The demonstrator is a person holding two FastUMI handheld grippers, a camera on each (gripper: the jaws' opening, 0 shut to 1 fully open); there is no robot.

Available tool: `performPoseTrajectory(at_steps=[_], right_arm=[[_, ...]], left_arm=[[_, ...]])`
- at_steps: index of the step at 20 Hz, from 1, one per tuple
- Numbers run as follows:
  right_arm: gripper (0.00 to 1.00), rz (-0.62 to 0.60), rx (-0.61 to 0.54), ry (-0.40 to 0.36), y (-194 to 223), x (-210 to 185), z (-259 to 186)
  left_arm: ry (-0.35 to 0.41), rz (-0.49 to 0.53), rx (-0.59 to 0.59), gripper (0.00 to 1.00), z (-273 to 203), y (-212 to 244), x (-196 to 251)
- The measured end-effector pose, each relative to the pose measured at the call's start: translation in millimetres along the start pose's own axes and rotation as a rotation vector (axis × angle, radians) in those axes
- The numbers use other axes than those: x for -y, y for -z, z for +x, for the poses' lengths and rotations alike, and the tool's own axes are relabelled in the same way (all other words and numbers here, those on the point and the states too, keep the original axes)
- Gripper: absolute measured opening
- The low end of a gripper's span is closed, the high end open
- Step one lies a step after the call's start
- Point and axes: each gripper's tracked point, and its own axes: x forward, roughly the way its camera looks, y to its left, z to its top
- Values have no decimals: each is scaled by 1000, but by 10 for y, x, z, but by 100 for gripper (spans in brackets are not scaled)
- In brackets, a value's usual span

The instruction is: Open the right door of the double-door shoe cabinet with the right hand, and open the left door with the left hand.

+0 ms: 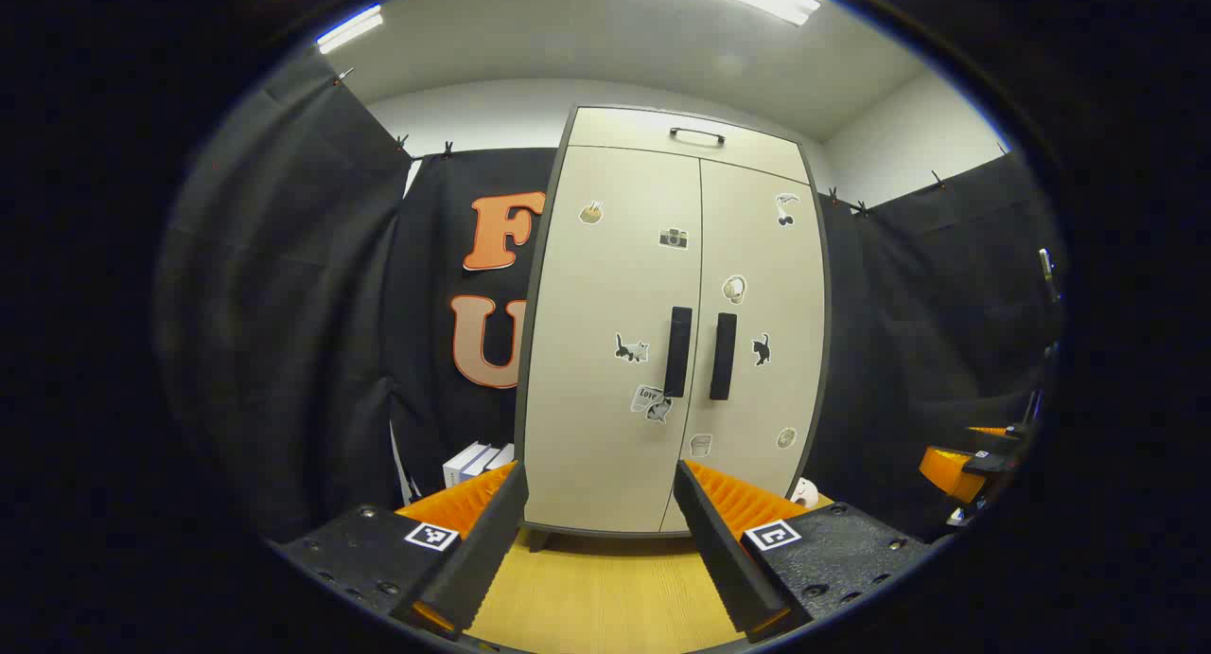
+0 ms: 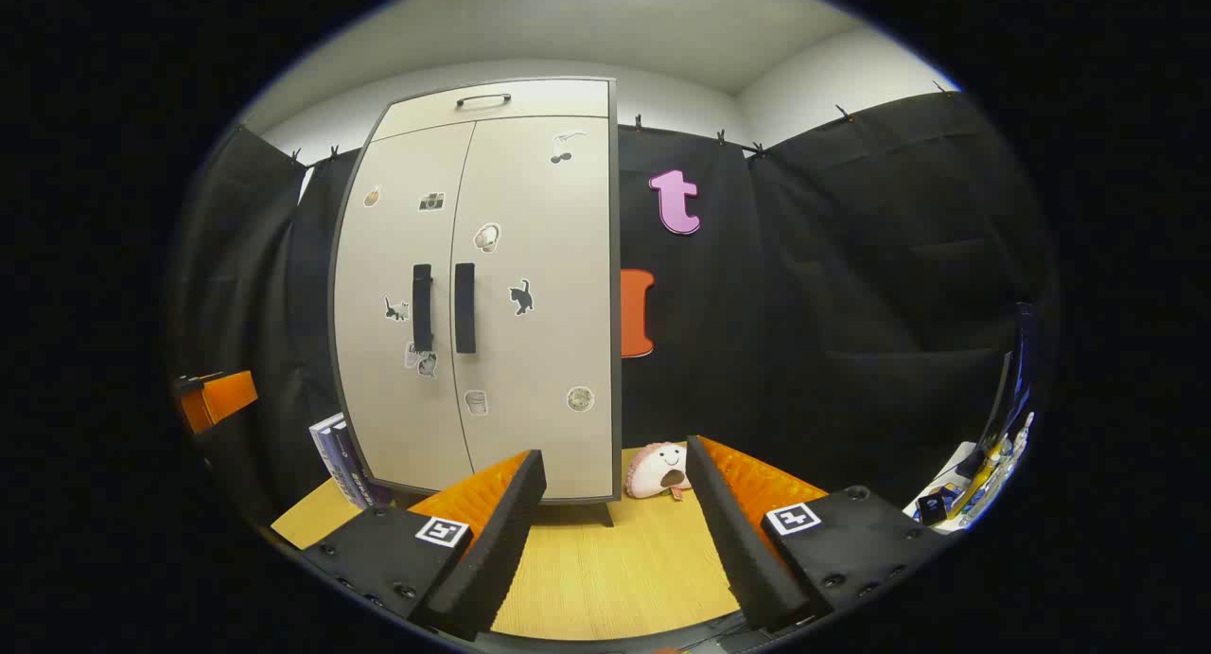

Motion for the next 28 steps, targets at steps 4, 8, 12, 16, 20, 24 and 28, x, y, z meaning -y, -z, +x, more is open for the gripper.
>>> performPoseTrajectory(at_steps=[4, 8, 12, 16, 20, 24, 28], right_arm=[[98, -10, 0, 6, -11, 23, -15], [98, -24, -7, 8, 7, 0, -27], [98, -19, -18, 3, 33, -38, -10], [98, -27, -46, 1, 43, -101, 77], [98, -15, -46, -56, -119, -390, 270], [98, 0, -59, -138, -259, -786, 560], [98, 6, -43, -173, -482, -1059, 892]], left_arm=[[-5, 8, 0, 95, 16, -10, -4], [-3, 15, -5, 95, 8, 6, 8], [-5, 23, 0, 95, -6, -3, -18], [-19, 22, -11, 92, 15, 42, -82], [-36, 32, -19, 95, -2, 87, -174], [-46, 33, -24, 95, 23, 104, -244], [-55, 46, -12, 95, 39, 60, -313]])
